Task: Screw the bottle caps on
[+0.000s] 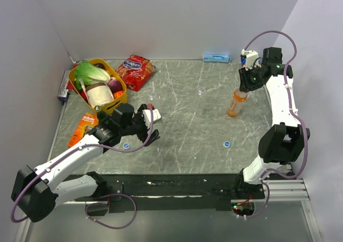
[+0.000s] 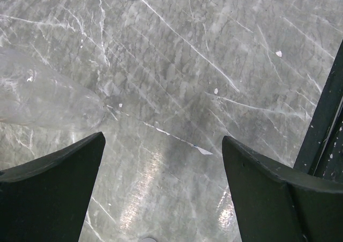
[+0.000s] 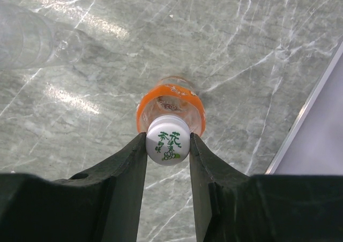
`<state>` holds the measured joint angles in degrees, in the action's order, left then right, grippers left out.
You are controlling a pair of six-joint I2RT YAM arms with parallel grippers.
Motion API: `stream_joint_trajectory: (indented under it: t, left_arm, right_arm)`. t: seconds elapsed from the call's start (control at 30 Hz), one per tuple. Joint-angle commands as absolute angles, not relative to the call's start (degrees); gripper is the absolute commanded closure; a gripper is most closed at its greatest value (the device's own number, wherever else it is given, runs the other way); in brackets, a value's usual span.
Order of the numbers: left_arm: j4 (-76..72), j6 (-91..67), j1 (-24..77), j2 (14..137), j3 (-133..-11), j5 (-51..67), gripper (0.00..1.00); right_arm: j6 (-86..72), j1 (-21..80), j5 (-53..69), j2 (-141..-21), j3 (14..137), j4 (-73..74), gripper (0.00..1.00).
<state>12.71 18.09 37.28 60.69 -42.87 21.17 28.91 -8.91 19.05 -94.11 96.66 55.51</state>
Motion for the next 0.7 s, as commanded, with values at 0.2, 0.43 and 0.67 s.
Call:
stream_joint_trajectory:
  t: [0.2,0.43,0.67]
  left_arm:
    - [11.1,17.8,36.7,61.0,-45.4,22.9,0.04]
    - [11.2,18.0,36.6,61.1,-45.4,23.2,0.04]
    - [13.4,17.8,35.9,59.8,-47.2,22.1,0.04]
  right_arm:
    - [27.2,-8.9,17.5,-95.3,98.5,53.2,0.33]
    - [27.0,-8.9,17.8,-95.4,99.8,52.9,0.25]
    - [28.9,-6.8,24.4,-89.7,104.0,50.4,0.1]
